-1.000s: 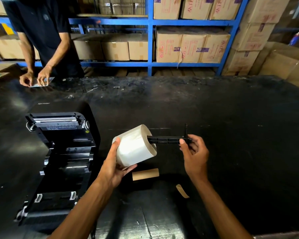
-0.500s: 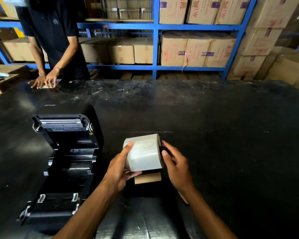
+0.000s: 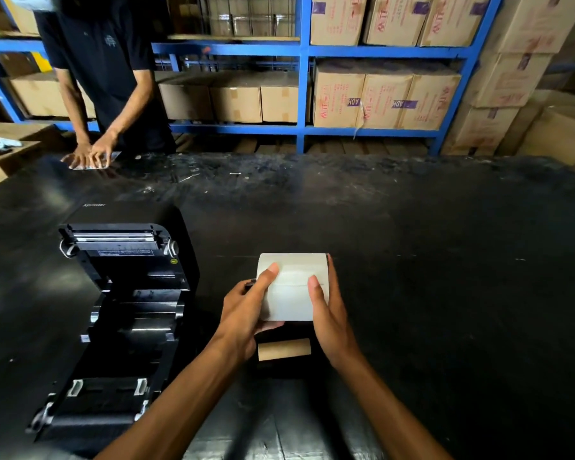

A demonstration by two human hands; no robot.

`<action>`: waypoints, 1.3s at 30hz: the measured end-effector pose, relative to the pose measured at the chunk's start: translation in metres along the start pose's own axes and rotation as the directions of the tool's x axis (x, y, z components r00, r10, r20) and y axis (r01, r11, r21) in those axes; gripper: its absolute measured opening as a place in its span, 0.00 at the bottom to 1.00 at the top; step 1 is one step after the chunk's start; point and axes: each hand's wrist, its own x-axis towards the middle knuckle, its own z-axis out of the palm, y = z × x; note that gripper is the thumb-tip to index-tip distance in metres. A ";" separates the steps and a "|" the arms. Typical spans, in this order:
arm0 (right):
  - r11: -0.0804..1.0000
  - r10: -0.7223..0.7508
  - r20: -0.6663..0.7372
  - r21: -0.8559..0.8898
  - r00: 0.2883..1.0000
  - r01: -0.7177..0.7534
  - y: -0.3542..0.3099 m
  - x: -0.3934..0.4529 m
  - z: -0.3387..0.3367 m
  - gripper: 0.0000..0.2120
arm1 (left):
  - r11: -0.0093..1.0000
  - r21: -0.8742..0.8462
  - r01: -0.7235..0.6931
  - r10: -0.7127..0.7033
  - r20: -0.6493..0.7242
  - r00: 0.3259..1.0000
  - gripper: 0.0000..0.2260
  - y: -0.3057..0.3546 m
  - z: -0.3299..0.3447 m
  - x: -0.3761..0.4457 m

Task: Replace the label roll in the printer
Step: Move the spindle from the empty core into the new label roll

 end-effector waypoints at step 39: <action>0.870 0.389 -0.057 0.352 0.919 -0.346 0.018 0.027 -0.006 0.11 | 0.929 0.244 -0.279 0.262 0.101 0.960 0.10 -0.025 -0.044 0.058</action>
